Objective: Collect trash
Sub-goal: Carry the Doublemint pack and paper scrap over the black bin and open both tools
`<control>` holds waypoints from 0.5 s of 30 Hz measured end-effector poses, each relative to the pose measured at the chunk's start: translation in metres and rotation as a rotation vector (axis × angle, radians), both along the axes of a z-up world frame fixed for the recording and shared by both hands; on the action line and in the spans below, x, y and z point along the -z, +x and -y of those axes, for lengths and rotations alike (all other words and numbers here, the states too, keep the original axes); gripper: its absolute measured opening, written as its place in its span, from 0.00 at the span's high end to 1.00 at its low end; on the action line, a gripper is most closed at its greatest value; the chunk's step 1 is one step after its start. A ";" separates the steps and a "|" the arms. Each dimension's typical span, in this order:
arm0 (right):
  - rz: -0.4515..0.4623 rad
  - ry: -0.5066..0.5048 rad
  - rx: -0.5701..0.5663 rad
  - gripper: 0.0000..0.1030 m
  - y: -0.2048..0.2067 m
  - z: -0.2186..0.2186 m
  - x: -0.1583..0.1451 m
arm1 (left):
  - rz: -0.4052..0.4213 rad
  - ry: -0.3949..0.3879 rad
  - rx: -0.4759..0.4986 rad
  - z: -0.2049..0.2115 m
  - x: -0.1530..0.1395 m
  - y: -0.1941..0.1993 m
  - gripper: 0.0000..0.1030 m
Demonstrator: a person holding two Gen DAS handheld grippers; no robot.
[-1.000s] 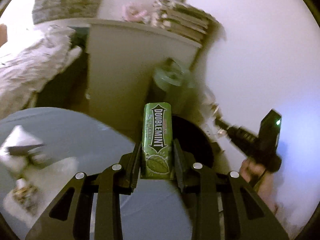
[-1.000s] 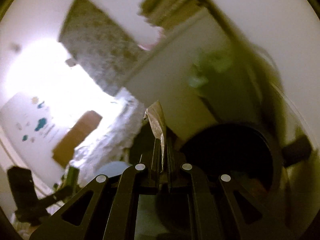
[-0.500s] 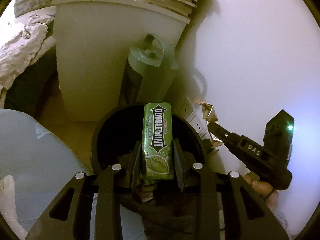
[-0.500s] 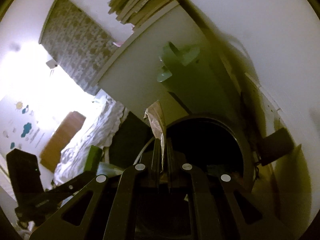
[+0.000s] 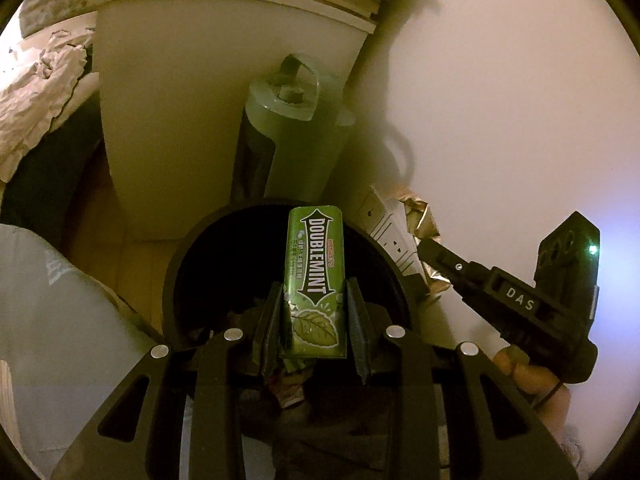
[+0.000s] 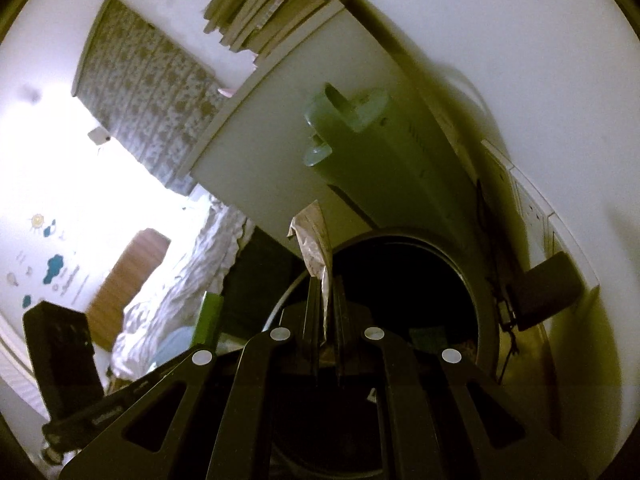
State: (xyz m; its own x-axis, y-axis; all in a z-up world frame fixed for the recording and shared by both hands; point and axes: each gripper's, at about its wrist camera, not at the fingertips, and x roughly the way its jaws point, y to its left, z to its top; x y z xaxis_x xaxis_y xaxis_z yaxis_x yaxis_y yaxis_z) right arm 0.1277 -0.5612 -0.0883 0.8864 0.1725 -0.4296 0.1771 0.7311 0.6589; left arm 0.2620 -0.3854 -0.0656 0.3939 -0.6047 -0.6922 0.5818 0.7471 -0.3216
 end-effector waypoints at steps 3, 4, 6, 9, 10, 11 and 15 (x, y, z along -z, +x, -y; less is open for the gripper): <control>-0.001 -0.005 -0.001 0.93 0.003 -0.002 -0.002 | 0.005 0.005 0.005 0.004 0.000 0.001 0.71; -0.001 -0.006 -0.001 0.93 0.003 -0.002 -0.002 | 0.005 0.006 0.006 0.005 0.001 0.001 0.71; 0.000 -0.004 -0.003 0.93 0.003 -0.002 -0.001 | 0.004 0.008 0.003 0.005 0.001 0.001 0.70; 0.000 -0.003 0.002 0.92 0.003 -0.002 -0.002 | 0.001 0.017 -0.013 0.006 0.001 0.004 0.68; 0.000 -0.001 0.003 0.87 0.003 -0.002 -0.002 | 0.000 0.019 -0.019 0.005 0.000 0.004 0.68; 0.000 0.000 0.005 0.82 0.003 -0.002 -0.003 | 0.000 0.018 -0.020 0.005 0.000 0.004 0.67; -0.001 0.003 0.026 0.55 0.002 -0.001 -0.003 | -0.003 0.007 -0.028 0.002 -0.004 0.003 0.55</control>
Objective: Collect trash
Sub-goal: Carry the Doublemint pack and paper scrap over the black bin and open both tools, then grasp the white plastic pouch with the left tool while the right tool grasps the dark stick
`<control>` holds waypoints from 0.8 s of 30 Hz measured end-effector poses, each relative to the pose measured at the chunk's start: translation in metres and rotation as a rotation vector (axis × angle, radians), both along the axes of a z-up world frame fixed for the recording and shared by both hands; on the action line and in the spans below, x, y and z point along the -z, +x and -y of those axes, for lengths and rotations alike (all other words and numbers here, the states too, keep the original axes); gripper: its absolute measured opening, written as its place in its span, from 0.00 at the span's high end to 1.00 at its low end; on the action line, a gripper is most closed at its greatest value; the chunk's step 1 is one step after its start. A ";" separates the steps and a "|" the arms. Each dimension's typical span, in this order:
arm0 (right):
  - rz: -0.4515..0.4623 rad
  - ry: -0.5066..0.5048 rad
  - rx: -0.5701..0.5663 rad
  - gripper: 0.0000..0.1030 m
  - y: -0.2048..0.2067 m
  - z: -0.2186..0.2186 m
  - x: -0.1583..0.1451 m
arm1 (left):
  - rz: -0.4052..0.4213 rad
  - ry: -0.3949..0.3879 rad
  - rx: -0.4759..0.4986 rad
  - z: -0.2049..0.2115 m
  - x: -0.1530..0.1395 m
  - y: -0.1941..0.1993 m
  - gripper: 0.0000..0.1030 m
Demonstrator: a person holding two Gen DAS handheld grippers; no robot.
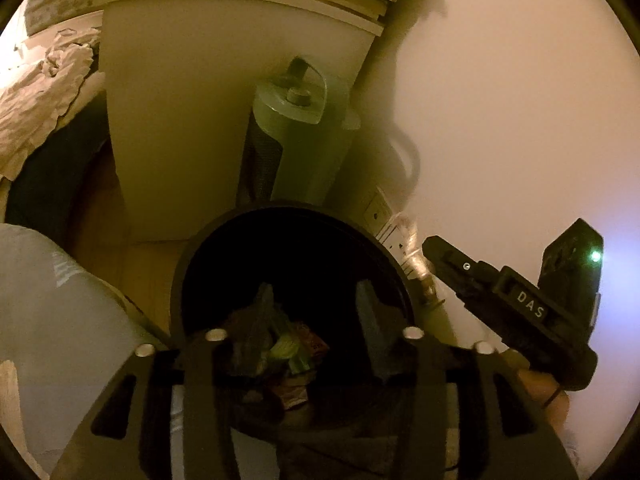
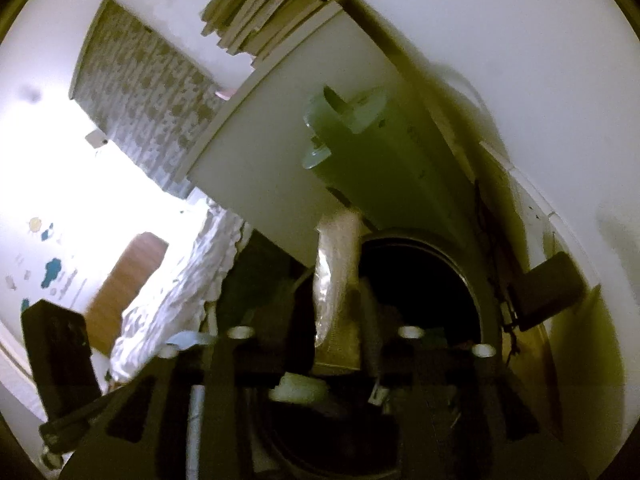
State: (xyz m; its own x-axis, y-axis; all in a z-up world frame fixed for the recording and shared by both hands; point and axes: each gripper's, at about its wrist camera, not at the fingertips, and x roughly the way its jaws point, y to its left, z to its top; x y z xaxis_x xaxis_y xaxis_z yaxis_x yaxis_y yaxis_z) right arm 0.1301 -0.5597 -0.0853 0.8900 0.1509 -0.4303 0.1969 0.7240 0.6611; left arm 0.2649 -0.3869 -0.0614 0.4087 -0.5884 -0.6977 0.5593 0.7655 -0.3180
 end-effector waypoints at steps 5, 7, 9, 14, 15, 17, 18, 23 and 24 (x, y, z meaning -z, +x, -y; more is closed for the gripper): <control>-0.006 -0.002 0.018 0.45 0.002 -0.002 -0.001 | 0.007 -0.017 -0.005 -0.015 -0.010 -0.011 0.55; -0.014 -0.012 0.009 0.45 0.005 -0.004 -0.001 | 0.013 -0.026 -0.016 -0.028 -0.015 -0.017 0.54; -0.025 -0.033 -0.006 0.45 0.008 -0.010 -0.001 | 0.023 -0.032 -0.037 -0.045 -0.021 -0.022 0.41; -0.028 -0.112 -0.083 0.45 0.015 -0.035 -0.008 | 0.088 -0.052 -0.155 -0.120 -0.043 -0.036 0.29; -0.024 -0.140 -0.118 0.45 0.018 -0.046 -0.011 | 0.099 -0.046 -0.180 -0.136 -0.045 -0.037 0.29; -0.010 -0.182 -0.187 0.45 0.022 -0.068 -0.016 | 0.137 -0.005 -0.240 -0.174 -0.048 -0.039 0.23; -0.002 -0.207 -0.220 0.45 0.023 -0.080 -0.019 | 0.160 0.034 -0.281 -0.198 -0.048 -0.040 0.19; 0.039 -0.346 -0.563 0.42 0.044 -0.183 -0.049 | 0.195 0.166 -0.389 -0.281 -0.035 -0.031 0.14; 0.031 -0.390 -0.658 0.38 0.052 -0.214 -0.056 | 0.192 0.195 -0.395 -0.293 -0.030 -0.027 0.14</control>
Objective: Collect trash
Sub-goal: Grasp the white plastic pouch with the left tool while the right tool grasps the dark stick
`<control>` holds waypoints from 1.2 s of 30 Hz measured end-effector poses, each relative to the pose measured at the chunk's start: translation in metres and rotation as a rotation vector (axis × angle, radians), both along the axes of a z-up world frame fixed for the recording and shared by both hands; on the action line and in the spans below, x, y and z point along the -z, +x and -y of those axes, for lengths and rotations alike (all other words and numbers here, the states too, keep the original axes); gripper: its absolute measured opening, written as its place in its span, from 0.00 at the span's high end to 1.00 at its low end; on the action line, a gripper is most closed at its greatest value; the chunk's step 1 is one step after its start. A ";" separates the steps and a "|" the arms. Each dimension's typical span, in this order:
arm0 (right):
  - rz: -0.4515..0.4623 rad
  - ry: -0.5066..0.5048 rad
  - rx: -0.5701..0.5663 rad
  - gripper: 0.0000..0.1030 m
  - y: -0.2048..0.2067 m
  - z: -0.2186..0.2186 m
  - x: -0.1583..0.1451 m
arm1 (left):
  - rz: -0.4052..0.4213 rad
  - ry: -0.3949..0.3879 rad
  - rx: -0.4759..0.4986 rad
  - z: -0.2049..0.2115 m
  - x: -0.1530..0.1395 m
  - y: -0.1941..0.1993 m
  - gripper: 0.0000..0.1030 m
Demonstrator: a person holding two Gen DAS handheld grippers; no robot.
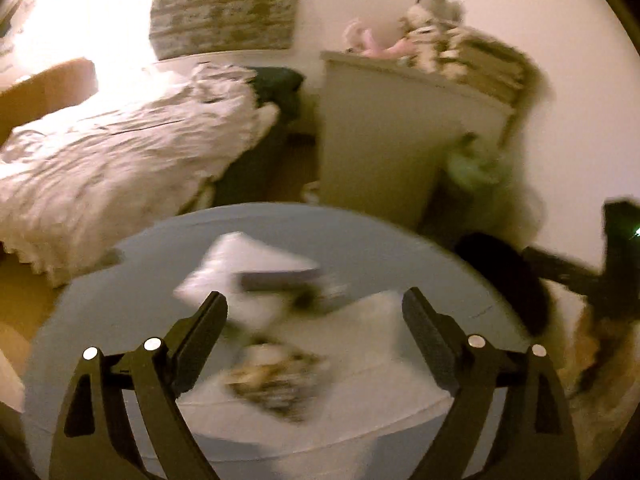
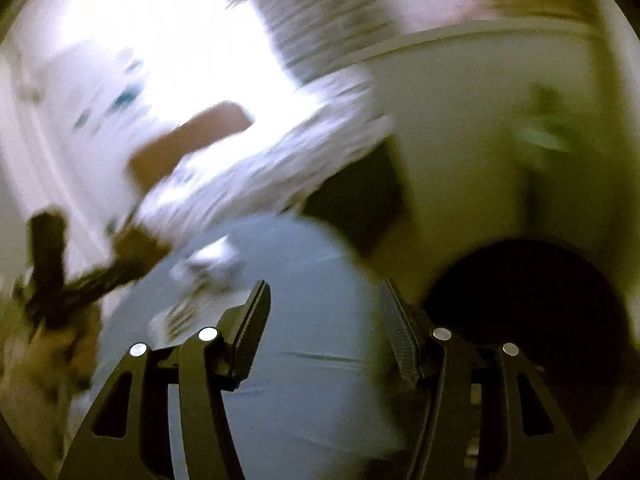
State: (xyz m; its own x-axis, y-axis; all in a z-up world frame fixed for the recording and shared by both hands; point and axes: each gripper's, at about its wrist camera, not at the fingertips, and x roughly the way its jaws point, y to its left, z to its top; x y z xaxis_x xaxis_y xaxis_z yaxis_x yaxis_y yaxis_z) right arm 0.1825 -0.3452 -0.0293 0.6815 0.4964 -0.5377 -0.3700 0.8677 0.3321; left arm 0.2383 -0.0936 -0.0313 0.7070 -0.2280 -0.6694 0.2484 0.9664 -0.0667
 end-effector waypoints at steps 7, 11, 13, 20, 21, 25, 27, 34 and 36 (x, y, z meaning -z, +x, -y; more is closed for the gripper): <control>0.016 -0.236 -0.310 0.23 0.045 -0.151 -0.019 | -0.020 0.227 0.056 -0.025 0.034 0.026 0.08; 0.026 -0.339 -0.386 0.23 0.073 -0.198 -0.016 | -0.050 0.275 0.103 -0.037 0.047 0.030 0.08; 0.026 -0.404 -0.423 0.28 0.087 -0.222 -0.010 | -0.053 0.265 0.111 -0.041 0.051 0.029 0.08; -0.051 -0.563 -0.524 0.66 0.123 -0.272 0.036 | -0.081 0.228 0.120 -0.044 0.054 0.034 0.08; -0.064 -0.546 -0.529 0.68 0.126 -0.272 0.038 | -0.083 0.223 0.123 -0.044 0.054 0.035 0.08; -0.095 -0.359 -0.472 0.88 0.131 -0.241 0.023 | -0.074 0.206 0.134 -0.036 0.049 0.046 0.08; -0.106 -0.227 -0.428 0.89 0.130 -0.215 0.010 | -0.069 0.219 0.137 -0.029 0.049 0.054 0.08; -0.065 0.155 -0.235 0.89 0.102 -0.118 -0.027 | -0.122 0.305 0.122 -0.005 0.069 0.100 0.08; -0.064 0.215 -0.192 0.89 0.092 -0.098 -0.026 | -0.153 0.255 0.118 -0.005 0.074 0.110 0.18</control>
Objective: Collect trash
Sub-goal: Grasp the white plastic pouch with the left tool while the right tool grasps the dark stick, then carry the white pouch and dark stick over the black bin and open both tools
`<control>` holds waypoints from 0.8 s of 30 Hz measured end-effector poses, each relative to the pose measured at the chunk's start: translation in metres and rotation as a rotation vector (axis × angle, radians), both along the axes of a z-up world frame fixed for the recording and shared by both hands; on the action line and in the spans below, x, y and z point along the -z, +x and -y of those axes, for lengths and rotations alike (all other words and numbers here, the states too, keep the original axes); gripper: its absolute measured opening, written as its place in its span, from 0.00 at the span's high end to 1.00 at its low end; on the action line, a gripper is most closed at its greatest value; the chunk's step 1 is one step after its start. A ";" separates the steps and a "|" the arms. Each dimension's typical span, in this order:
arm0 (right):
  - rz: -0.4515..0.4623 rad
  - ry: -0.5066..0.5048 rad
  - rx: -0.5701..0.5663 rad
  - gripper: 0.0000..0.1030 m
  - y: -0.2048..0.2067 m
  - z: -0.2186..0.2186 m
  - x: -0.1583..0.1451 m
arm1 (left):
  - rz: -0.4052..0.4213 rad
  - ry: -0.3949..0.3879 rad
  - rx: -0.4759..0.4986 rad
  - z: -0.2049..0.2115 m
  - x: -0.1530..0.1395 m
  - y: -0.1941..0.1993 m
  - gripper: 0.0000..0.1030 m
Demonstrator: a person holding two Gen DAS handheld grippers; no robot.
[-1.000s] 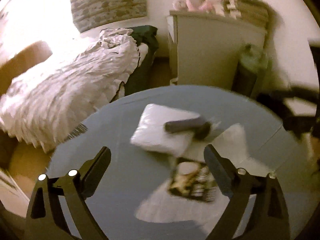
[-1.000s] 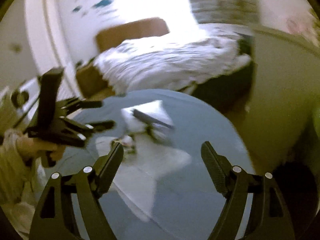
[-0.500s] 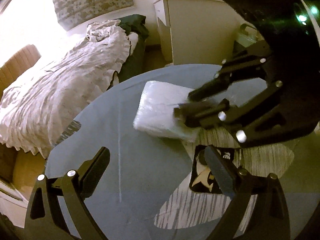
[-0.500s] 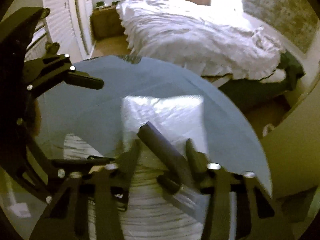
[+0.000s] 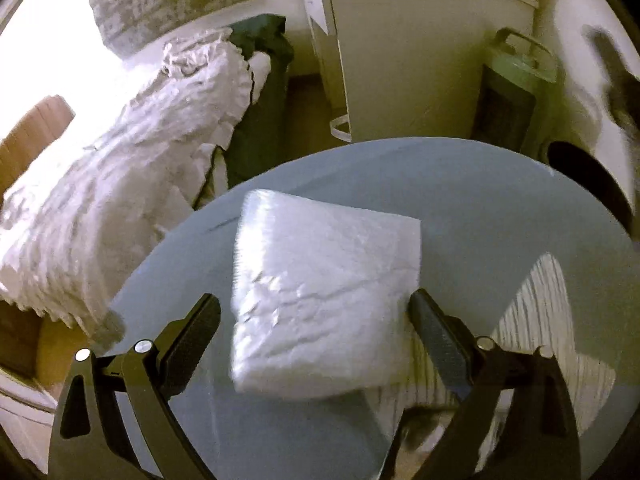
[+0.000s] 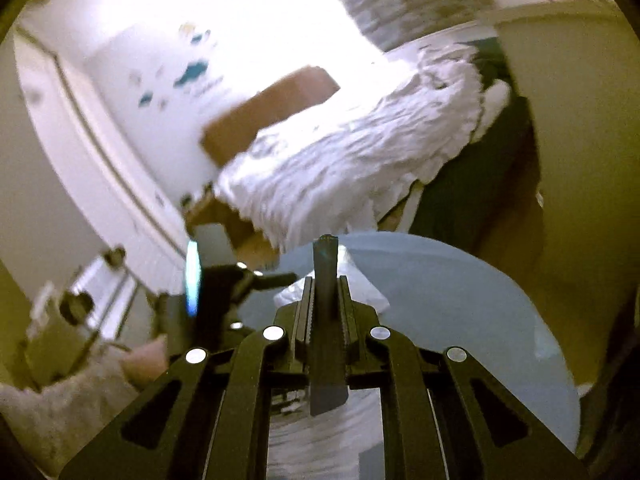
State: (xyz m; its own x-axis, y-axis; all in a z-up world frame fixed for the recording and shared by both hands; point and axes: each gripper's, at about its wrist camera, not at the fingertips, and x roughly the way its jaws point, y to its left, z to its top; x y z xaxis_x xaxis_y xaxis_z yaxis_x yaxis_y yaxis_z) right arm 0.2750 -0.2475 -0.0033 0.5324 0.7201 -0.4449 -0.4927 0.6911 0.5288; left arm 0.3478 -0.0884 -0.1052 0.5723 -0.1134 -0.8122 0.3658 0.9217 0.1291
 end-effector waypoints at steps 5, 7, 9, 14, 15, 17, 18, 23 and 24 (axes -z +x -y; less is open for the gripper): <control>-0.037 0.076 0.076 0.89 -0.018 0.042 0.012 | -0.037 -0.149 -0.089 -0.011 -0.007 0.001 0.49; -0.049 0.122 0.117 0.89 -0.026 0.065 0.016 | -0.017 -0.179 -0.098 -0.008 -0.017 -0.009 0.51; -0.033 0.137 0.180 0.89 -0.038 0.089 0.017 | 0.027 -0.237 -0.086 0.001 -0.036 -0.024 0.51; 0.014 0.200 0.409 0.89 -0.071 0.170 0.020 | 0.089 -0.329 0.033 0.060 -0.076 -0.054 0.51; 0.022 0.202 0.478 0.89 -0.080 0.190 0.022 | 0.091 -0.341 0.062 0.075 -0.081 -0.059 0.51; 0.030 0.219 0.575 0.89 -0.095 0.223 0.026 | 0.085 -0.376 0.118 0.110 -0.088 -0.069 0.51; 0.038 0.213 0.612 0.89 -0.100 0.232 0.027 | 0.081 -0.387 0.141 0.125 -0.090 -0.072 0.51; 0.061 0.197 0.791 0.89 -0.129 0.289 0.040 | 0.054 -0.416 0.230 0.198 -0.088 -0.080 0.51; 0.060 0.195 0.811 0.89 -0.132 0.297 0.042 | 0.046 -0.419 0.243 0.212 -0.086 -0.082 0.51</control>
State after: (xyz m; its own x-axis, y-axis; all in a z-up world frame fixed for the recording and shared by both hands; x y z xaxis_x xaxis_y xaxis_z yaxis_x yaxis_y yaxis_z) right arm 0.1433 -0.5443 -0.0456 0.9376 0.1649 -0.3061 0.0865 0.7421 0.6647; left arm 0.2662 -0.3007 -0.0194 0.5232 -0.5599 -0.6424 0.5795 0.7865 -0.2135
